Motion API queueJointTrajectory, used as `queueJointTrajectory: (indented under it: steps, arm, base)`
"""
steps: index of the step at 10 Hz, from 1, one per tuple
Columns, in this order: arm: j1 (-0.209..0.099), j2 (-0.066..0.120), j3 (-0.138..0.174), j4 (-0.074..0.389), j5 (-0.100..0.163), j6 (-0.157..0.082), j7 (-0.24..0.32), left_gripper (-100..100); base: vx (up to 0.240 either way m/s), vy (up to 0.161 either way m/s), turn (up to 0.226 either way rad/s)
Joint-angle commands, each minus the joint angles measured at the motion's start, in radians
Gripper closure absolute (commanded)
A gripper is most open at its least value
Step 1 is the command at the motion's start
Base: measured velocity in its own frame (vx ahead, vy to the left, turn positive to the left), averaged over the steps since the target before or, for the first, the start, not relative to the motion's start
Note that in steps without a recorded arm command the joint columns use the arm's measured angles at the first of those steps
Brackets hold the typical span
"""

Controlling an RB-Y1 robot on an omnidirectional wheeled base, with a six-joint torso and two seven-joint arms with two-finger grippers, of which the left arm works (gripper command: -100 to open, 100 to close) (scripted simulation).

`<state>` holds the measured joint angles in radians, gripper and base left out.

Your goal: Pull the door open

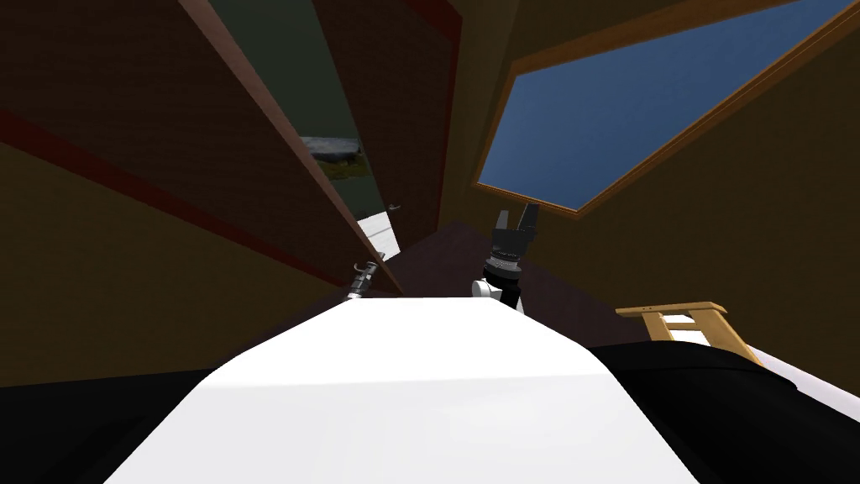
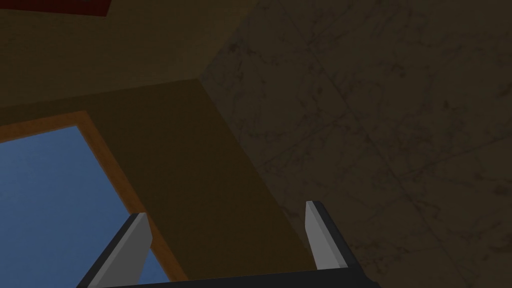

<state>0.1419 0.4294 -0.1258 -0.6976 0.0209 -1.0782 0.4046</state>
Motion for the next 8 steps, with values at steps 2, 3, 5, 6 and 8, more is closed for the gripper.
queueJointTrajectory:
  steps: [2, 3, 5, 6, 8]
  arm:
    - [-0.011, -0.03, -0.017, 0.009, -0.025, 0.016, -0.007, 100]
    - [-0.021, -0.045, -0.019, -0.013, -0.041, 0.043, -0.014, 100]
    - [-0.034, -0.063, -0.022, -0.04, -0.06, 0.079, -0.021, 100]
    - [-0.04, -0.072, -0.023, -0.054, -0.07, 0.096, -0.025, 100]
    - [-0.051, -0.088, -0.025, -0.077, -0.087, 0.127, -0.032, 100]
  base:
    - [-0.173, 0.069, -0.009]
    - [-0.133, 0.087, 0.01]
    - [-0.173, 0.123, -0.033]
    - [-0.107, 0.154, -0.03]
    - [-0.08, 0.122, -0.034]
